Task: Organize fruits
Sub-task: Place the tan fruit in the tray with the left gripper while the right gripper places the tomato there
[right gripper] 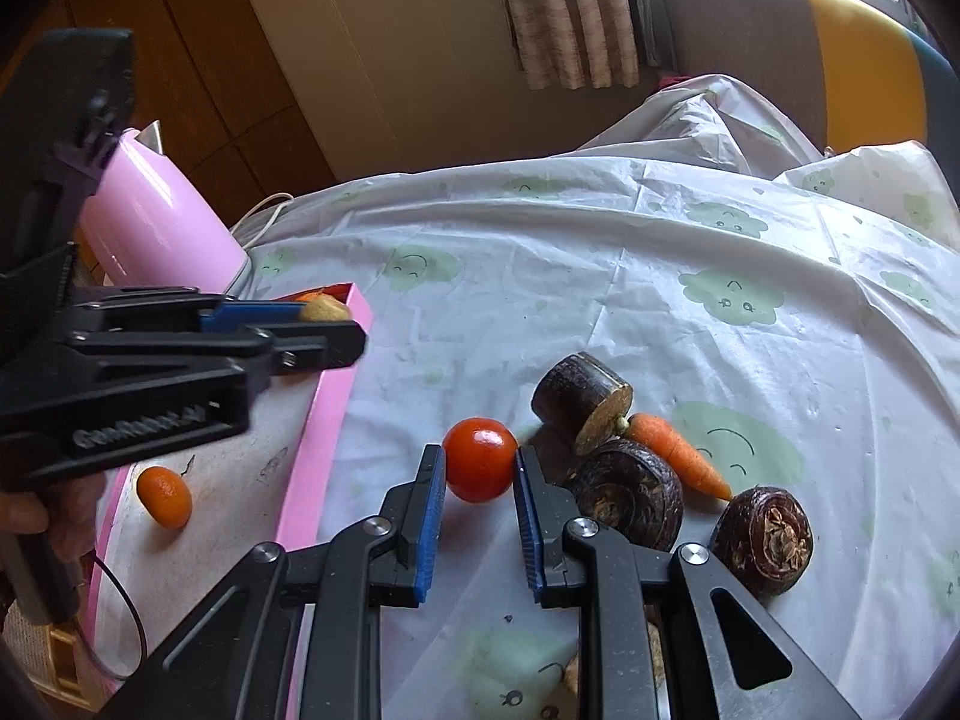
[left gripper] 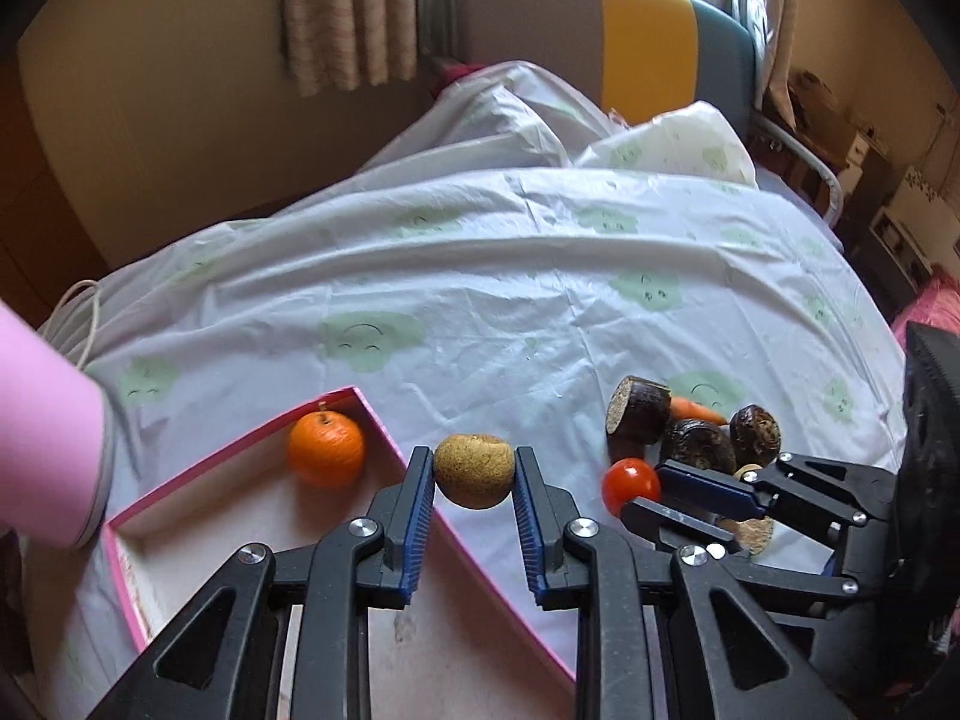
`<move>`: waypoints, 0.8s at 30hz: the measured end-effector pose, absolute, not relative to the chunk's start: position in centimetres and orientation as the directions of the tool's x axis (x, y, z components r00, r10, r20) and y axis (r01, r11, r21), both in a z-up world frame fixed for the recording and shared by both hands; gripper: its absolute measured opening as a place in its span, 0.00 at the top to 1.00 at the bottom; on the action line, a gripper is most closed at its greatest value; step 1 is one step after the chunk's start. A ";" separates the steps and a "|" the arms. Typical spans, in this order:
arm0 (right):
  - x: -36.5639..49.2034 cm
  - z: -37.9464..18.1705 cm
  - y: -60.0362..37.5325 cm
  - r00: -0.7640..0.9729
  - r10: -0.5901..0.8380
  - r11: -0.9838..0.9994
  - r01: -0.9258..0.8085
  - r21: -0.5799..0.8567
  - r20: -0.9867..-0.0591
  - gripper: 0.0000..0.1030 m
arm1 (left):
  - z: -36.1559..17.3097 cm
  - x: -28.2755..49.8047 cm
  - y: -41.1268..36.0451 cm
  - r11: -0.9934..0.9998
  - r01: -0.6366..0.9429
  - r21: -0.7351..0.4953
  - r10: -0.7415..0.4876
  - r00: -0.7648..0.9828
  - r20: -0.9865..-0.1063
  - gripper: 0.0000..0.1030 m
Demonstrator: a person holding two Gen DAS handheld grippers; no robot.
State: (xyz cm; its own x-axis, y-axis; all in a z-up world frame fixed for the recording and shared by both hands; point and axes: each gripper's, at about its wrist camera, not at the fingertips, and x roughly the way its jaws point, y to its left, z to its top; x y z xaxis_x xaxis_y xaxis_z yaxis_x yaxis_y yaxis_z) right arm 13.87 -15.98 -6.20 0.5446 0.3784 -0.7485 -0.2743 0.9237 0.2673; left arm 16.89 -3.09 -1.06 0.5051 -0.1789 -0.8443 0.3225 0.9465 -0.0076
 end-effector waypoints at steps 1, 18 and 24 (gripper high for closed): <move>13.6 -6.0 -15.9 0.547 0.379 0.923 -0.277 0.266 -0.747 0.78 | -0.7 16.4 -2.8 0.951 0.310 -0.005 -0.174 0.518 -0.838 0.75; 9.1 -2.1 -11.9 0.553 0.464 0.875 -0.409 0.260 -0.692 0.78 | 2.3 8.3 5.1 0.988 0.085 -0.125 -0.151 0.595 -0.790 0.75; 7.6 -2.2 -8.8 0.515 0.492 0.845 -0.477 0.242 -0.702 0.78 | 1.3 5.8 9.3 0.987 -0.016 -0.161 -0.120 0.596 -0.794 0.75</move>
